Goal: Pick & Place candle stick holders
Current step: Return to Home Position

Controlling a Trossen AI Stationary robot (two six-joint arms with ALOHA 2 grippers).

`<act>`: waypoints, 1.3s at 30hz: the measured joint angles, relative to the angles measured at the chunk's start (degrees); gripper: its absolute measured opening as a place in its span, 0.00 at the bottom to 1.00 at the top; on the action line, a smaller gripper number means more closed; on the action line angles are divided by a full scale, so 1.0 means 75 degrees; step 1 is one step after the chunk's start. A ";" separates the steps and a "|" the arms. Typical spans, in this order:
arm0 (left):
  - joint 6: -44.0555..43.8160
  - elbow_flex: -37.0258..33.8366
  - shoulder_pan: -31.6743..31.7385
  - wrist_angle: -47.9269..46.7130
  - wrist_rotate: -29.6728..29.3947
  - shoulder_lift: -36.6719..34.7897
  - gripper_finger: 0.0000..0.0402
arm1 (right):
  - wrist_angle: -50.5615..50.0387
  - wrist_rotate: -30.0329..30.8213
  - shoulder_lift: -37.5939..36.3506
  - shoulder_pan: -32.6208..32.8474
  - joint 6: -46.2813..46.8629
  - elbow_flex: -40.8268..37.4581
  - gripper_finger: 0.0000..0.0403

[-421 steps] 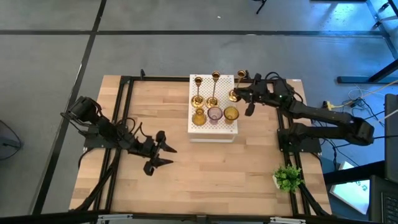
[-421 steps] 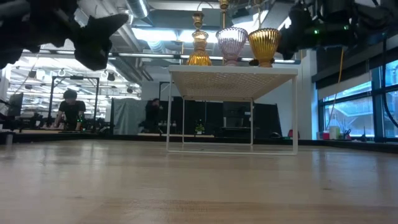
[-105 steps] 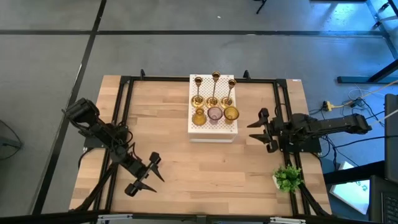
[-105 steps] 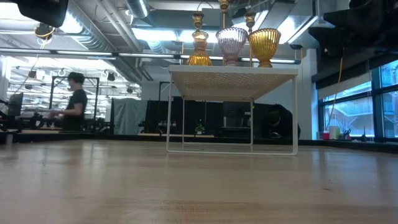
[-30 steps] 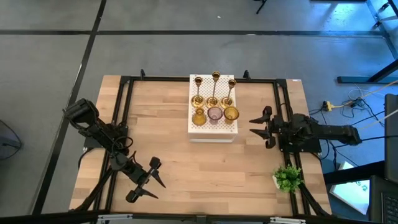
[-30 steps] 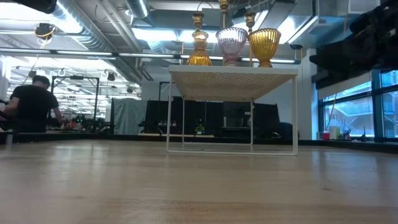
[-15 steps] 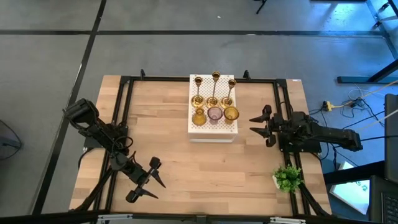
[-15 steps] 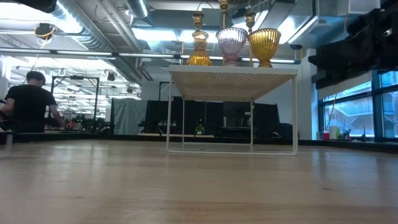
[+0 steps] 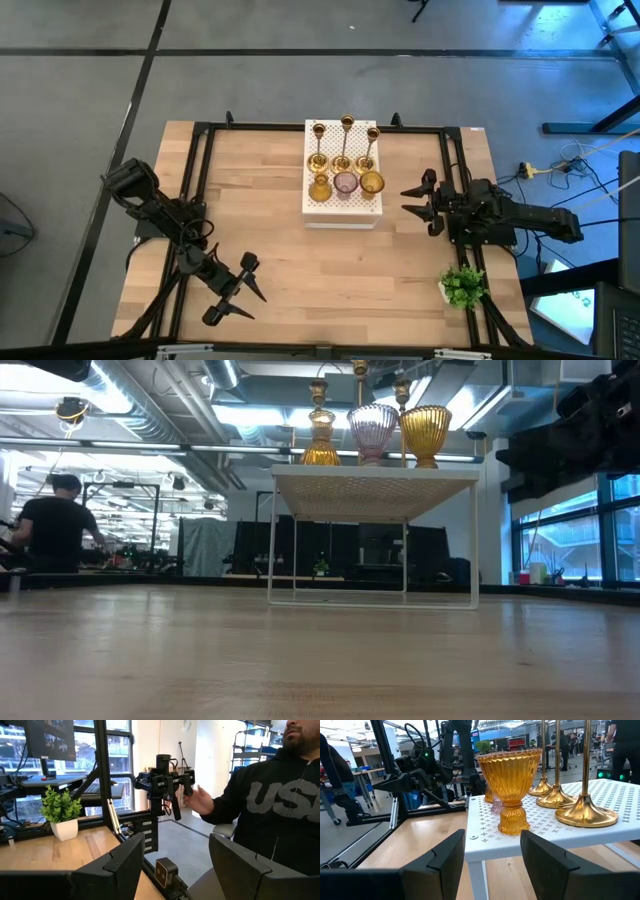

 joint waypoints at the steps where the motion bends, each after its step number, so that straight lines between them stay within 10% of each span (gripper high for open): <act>1: 0.0014 0.0001 0.0000 0.0000 0.0000 0.0000 0.54 | 0.0000 0.0003 0.0000 0.0000 0.0000 0.0000 0.48; 26: 0.0172 -0.2395 0.0027 0.1772 -0.0946 -0.1710 0.54 | -0.0003 0.0026 0.0000 0.0003 0.0000 -0.0003 0.48; 39: -0.0664 -0.2551 0.2655 0.0352 0.2049 -0.3018 0.54 | -0.0002 0.0023 0.0000 0.0003 0.0000 -0.0003 0.48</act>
